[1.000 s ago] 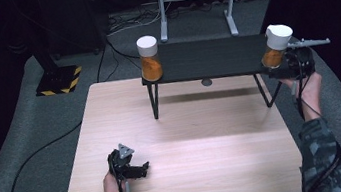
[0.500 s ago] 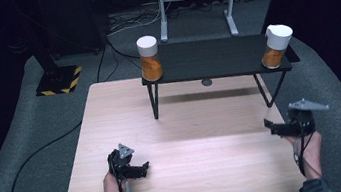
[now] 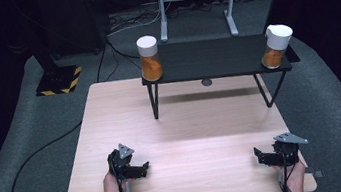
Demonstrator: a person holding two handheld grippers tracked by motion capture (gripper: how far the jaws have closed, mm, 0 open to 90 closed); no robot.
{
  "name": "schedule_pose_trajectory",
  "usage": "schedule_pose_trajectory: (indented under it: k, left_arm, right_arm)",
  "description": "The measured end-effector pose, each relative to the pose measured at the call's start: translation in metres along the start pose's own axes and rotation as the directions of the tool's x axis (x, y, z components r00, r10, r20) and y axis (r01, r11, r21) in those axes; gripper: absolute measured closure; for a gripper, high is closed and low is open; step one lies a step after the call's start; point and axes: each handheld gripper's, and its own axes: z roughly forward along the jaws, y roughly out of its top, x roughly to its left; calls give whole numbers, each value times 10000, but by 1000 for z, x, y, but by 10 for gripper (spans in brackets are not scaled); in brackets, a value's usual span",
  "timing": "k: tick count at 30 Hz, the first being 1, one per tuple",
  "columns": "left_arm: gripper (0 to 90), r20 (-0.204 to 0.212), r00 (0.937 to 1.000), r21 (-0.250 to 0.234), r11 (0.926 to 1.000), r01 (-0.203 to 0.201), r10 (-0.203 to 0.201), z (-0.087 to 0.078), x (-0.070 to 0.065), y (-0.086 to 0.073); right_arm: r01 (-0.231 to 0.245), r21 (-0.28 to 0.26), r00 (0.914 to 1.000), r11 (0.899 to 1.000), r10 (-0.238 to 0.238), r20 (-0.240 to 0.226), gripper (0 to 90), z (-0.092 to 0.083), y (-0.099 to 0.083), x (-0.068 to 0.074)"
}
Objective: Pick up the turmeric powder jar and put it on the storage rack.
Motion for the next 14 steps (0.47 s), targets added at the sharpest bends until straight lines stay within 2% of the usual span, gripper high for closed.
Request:
schedule_pose_trajectory:
  k: [4, 14]
  left_arm:
    - [2, -20, 10000, -11, 10000, -24, 24, 0, -1, 0]
    - [2, -21, 10000, -13, 10000, -19, 19, 0, -1, 0]
  right_arm:
    - [-23, -208, 9999, 9998, 21, -114, 0, -2, -4, -2]
    - [97, -147, 9997, 9998, -100, -231, 0, -3, -4, -4]
